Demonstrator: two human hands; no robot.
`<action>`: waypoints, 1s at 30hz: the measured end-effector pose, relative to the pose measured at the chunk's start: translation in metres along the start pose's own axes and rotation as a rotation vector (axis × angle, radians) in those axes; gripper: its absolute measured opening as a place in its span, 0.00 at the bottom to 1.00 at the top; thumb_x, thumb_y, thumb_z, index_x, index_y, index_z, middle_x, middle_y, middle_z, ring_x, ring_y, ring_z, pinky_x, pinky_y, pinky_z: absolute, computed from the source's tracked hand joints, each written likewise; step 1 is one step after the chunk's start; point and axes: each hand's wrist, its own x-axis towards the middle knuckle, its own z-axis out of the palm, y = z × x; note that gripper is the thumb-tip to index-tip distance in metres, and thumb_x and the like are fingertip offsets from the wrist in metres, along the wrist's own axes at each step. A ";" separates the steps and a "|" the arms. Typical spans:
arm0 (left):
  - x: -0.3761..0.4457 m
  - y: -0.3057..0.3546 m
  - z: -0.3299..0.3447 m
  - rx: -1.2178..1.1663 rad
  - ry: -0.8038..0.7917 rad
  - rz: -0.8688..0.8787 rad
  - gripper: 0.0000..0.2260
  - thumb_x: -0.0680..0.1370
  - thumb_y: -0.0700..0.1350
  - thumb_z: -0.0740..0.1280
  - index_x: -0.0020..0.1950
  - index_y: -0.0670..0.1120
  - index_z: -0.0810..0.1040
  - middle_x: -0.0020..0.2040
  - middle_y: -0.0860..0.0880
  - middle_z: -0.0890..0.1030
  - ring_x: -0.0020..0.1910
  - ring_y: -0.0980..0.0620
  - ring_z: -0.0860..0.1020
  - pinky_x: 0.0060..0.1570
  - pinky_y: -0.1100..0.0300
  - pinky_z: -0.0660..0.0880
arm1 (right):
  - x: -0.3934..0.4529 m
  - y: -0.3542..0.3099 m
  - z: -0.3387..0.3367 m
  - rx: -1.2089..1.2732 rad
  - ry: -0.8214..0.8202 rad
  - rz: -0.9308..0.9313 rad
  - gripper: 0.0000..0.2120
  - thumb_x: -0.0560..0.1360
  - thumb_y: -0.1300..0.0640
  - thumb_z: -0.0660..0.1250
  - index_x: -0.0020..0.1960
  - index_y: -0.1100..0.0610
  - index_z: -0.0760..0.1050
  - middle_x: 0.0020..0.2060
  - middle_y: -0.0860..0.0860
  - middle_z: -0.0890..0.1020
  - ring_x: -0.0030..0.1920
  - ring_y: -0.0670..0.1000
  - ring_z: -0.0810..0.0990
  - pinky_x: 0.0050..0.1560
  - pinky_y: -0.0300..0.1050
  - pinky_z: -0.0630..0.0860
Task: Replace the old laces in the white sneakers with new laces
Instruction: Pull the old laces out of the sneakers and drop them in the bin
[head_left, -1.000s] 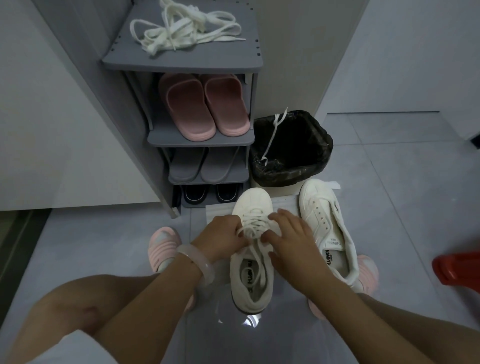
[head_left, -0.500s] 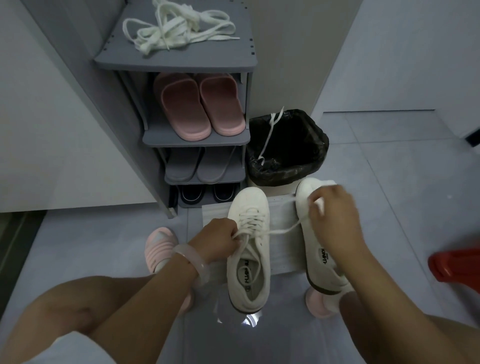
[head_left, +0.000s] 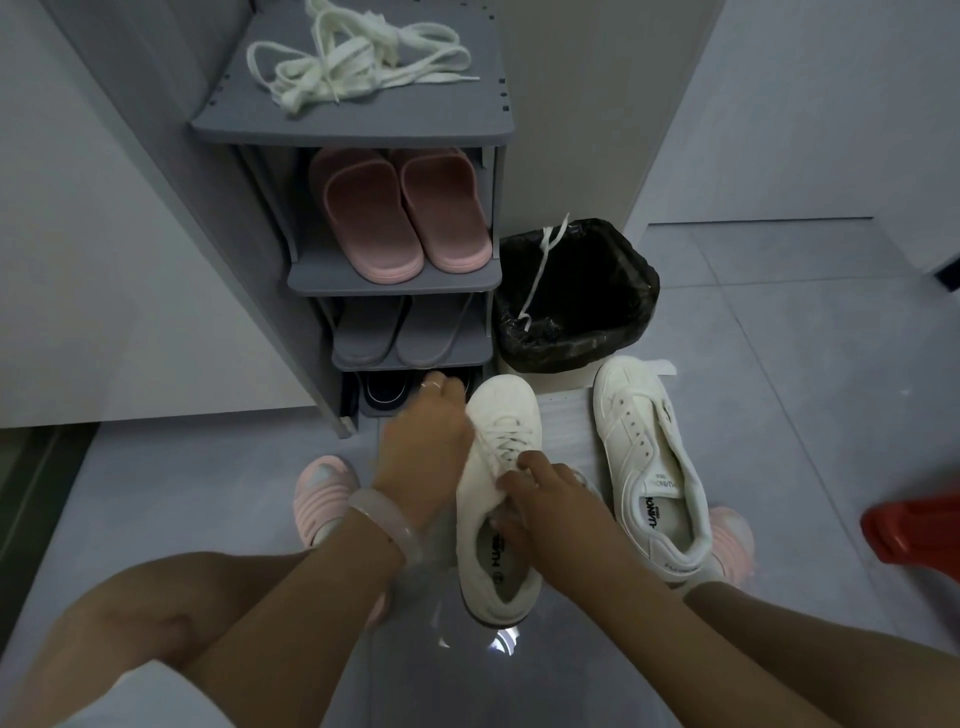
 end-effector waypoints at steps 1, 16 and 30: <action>0.002 -0.003 -0.002 -0.010 0.048 -0.015 0.07 0.79 0.38 0.56 0.56 0.39 0.70 0.58 0.43 0.71 0.53 0.44 0.74 0.46 0.57 0.68 | 0.000 0.000 0.001 0.019 0.017 0.002 0.19 0.77 0.48 0.61 0.65 0.55 0.70 0.65 0.52 0.67 0.61 0.56 0.70 0.55 0.50 0.72; -0.012 0.001 0.027 -0.163 -0.353 0.065 0.03 0.78 0.43 0.59 0.46 0.45 0.68 0.49 0.44 0.75 0.50 0.46 0.73 0.45 0.56 0.67 | -0.001 0.003 -0.002 0.122 0.009 0.033 0.17 0.79 0.56 0.56 0.67 0.53 0.67 0.65 0.49 0.65 0.60 0.52 0.68 0.54 0.42 0.69; 0.004 -0.025 0.004 -0.017 -0.317 -0.144 0.11 0.79 0.43 0.59 0.61 0.42 0.67 0.54 0.41 0.76 0.52 0.42 0.75 0.49 0.51 0.72 | 0.013 0.023 0.007 0.520 0.182 0.182 0.12 0.79 0.61 0.57 0.59 0.56 0.74 0.44 0.49 0.77 0.41 0.45 0.74 0.40 0.30 0.69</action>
